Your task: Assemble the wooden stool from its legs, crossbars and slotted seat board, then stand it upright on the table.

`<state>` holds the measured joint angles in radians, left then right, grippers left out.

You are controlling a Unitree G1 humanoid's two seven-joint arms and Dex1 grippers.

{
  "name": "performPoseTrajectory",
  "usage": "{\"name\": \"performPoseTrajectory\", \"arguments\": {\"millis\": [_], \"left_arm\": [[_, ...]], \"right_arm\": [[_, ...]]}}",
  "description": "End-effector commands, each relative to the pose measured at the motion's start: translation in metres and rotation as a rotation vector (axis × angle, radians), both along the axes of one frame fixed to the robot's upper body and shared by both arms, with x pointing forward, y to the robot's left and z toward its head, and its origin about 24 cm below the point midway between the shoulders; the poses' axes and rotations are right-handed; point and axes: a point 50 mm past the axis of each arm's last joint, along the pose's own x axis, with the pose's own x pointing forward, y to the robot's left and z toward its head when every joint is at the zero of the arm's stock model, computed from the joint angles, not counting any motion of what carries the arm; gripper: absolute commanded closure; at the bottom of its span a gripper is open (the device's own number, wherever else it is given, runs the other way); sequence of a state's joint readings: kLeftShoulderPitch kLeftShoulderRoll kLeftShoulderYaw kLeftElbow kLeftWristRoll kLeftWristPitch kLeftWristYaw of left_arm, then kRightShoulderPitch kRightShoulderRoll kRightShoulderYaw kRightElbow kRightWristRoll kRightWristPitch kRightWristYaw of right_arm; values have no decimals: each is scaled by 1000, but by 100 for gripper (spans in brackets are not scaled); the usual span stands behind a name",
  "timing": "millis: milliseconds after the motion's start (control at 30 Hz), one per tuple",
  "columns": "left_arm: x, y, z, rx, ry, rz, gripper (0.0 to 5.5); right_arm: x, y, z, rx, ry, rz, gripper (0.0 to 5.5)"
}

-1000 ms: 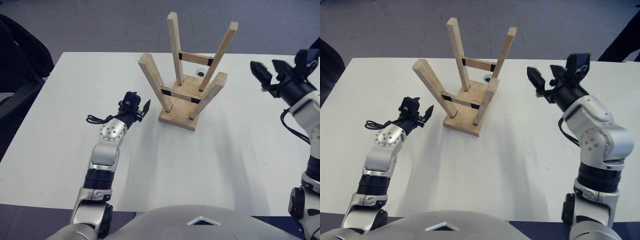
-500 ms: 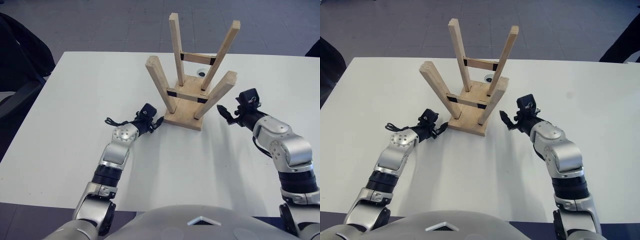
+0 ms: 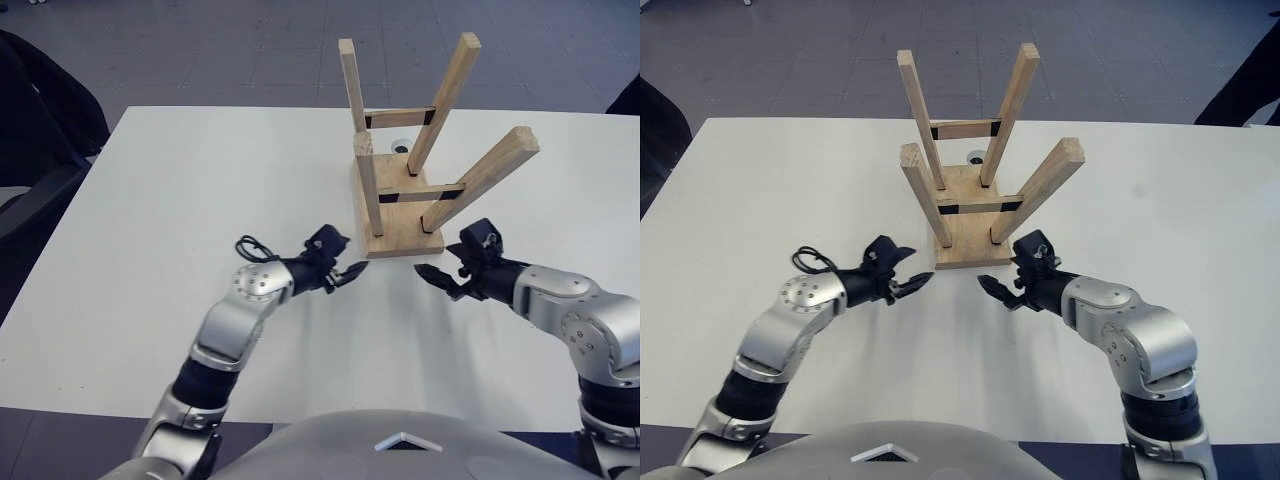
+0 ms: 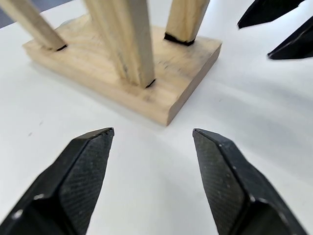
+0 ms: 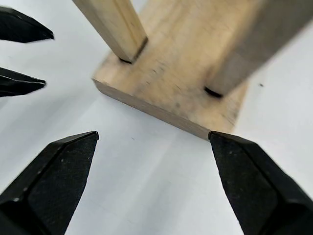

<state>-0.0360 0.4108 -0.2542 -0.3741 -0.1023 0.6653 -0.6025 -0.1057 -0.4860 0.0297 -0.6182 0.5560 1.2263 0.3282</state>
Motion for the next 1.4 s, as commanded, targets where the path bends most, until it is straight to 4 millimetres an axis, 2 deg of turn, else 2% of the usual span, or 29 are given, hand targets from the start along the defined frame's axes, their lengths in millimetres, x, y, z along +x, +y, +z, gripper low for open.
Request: {"name": "performPoseTrajectory", "arguments": {"millis": [33, 200, 400, 633, 800, 1000, 1067, 1167, 1300, 1400], "left_arm": [[6, 29, 12, 35, -72, 143, 249], [16, 43, 16, 20, -155, 293, 249], [15, 48, 7, 21, -147, 331, 249], [17, 49, 3, 21, -164, 345, 249], [15, 56, 0, 23, -165, 371, 249], [14, 58, -3, 15, -163, 386, 249], [14, 59, -4, 14, -162, 387, 249], [14, 60, -5, 17, -161, 392, 249], [12, 63, -7, 20, -158, 398, 249], [12, 65, -8, 23, -156, 400, 249]], "right_arm": [[18, 19, 8, 52, -93, 19, 134], [37, 42, 5, 91, -176, 39, 134], [40, 70, -3, 160, -196, 98, 134], [49, 76, -14, 142, -230, 49, 134], [40, 71, -3, 213, -250, 50, 229], [49, 70, 3, 218, -286, 11, 346], [52, 69, 1, 210, -281, 2, 371], [53, 64, 0, 184, -280, 7, 374], [39, 55, 7, 183, -320, 196, 382], [21, 47, 20, 241, -349, 422, 430]]}}
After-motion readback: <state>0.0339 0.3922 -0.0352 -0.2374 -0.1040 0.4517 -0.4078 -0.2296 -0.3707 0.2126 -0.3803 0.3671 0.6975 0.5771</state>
